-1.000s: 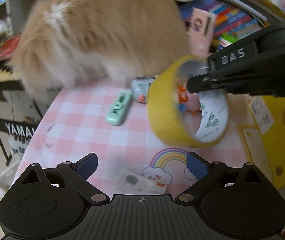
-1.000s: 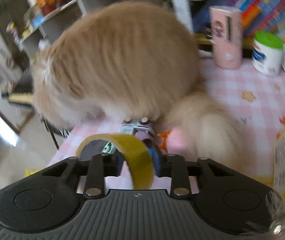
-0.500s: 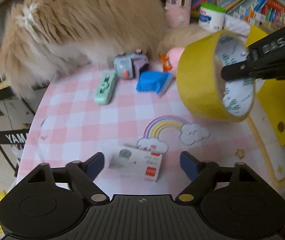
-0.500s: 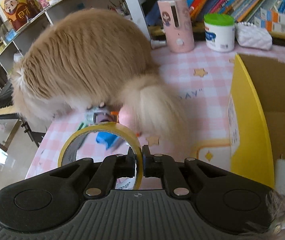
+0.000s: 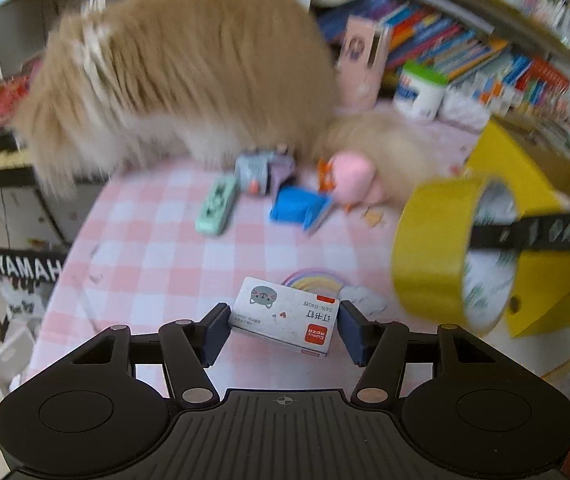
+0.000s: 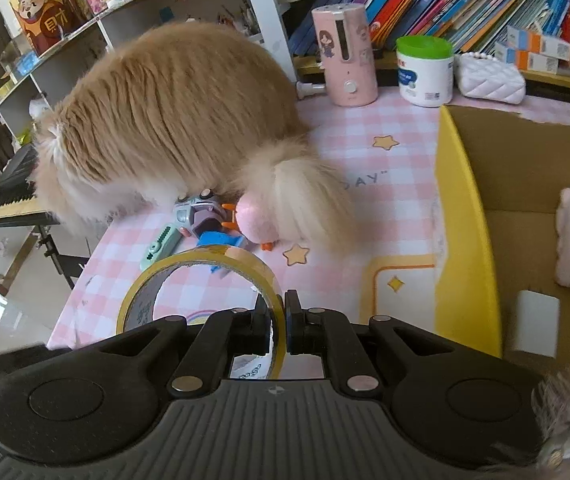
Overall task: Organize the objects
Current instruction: 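Grasp the yellow tape roll with the right tool while the left tool grasps the card box, then carry the tape roll and card box over the yellow box with both tools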
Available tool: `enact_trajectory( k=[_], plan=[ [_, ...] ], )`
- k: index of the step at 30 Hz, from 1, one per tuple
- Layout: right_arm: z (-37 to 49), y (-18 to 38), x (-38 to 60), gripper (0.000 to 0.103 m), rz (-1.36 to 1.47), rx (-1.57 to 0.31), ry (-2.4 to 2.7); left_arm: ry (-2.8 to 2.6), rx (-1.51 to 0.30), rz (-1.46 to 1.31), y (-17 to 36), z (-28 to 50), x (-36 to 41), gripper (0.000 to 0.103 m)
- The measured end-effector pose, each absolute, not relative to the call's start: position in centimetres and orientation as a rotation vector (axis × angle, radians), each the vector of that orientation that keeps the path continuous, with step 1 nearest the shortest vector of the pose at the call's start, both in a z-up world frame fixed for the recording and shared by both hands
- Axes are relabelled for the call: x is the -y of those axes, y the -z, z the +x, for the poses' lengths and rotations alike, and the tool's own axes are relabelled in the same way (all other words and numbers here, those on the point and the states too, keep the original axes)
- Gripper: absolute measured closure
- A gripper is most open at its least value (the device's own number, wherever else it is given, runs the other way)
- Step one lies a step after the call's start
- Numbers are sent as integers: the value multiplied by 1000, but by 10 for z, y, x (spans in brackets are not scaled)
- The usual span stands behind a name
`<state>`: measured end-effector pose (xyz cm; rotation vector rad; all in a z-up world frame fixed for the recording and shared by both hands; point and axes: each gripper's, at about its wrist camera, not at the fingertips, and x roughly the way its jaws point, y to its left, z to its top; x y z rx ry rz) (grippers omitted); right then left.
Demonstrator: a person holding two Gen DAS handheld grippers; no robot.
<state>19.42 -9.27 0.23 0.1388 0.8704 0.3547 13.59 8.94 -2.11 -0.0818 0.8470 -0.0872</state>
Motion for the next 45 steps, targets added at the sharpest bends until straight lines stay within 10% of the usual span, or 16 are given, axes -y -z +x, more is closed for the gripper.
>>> enact_trajectory(
  k=[45],
  plan=[
    [-51,-4,187,96,216,-849,48,558,-768,11,-7,-17,12,46]
  ],
)
